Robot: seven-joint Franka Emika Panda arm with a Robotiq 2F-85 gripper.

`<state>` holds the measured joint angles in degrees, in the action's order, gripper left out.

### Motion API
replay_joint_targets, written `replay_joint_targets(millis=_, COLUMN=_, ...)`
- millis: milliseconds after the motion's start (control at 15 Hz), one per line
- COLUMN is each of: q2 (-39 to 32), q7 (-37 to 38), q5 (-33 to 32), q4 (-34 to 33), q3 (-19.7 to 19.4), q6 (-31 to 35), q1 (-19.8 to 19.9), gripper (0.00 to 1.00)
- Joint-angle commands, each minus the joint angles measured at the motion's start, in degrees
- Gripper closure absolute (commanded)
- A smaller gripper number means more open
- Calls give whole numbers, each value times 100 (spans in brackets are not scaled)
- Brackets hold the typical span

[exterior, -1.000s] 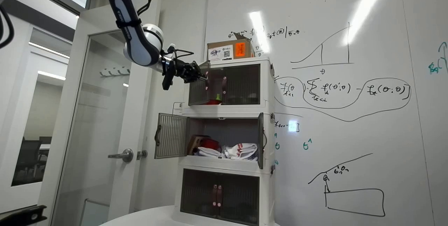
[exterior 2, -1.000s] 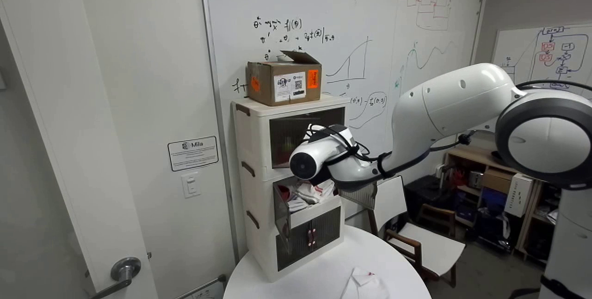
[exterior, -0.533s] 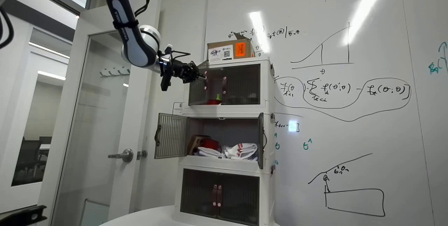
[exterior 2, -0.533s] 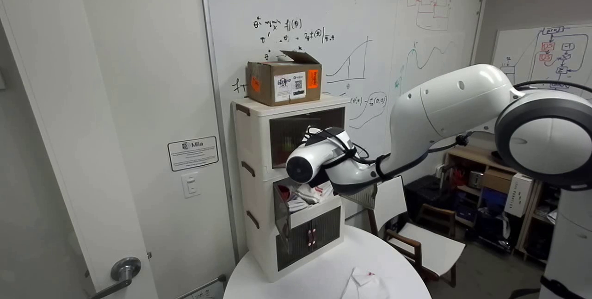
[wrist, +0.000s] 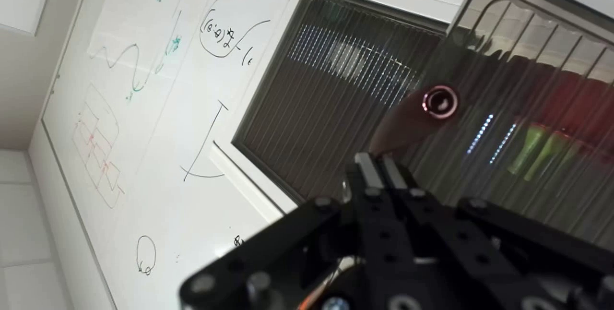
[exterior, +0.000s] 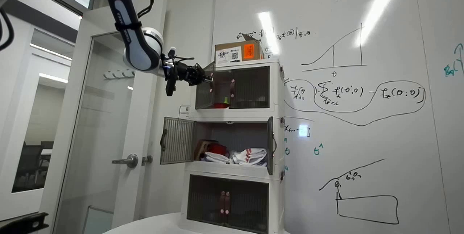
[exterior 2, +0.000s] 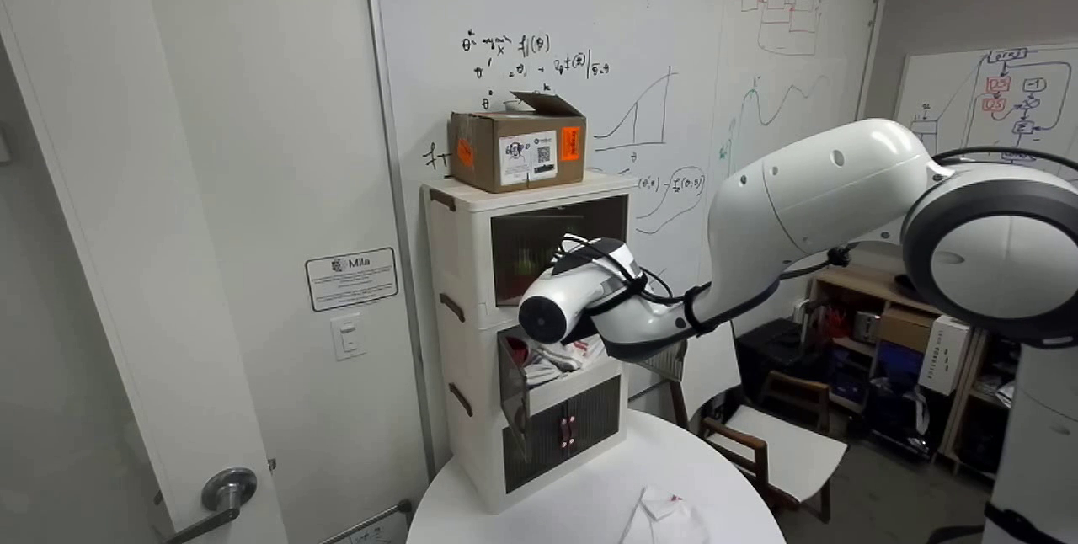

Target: Open the top left cabinet door

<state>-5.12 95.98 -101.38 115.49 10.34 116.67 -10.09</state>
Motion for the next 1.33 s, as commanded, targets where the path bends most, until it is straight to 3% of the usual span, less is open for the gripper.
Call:
replay_joint_targets(millis=0, q2=192, q7=256, q5=-262, q4=116, q3=15, q6=-471, q1=-48, gripper=96)
replay_joint_targets(millis=67, q2=192, q7=281, q5=-267, q4=123, q3=22, q6=-497, q1=-53, gripper=71)
replay_joint_targets(millis=133, q2=196, q7=254, q5=-276, q4=127, q3=29, q6=-517, q1=-58, gripper=71)
replay_joint_targets(millis=267, q2=202, q7=253, q5=-319, q4=132, q3=37, q6=-620, q1=-71, gripper=60)
replay_joint_targets(millis=800, q2=247, q7=223, q5=-353, q4=193, q3=56, q6=-959, q1=-87, gripper=1)
replay_joint_targets(millis=1267, q2=375, q7=190, q5=-335, q4=318, q3=102, q6=-1011, q1=-115, gripper=0)
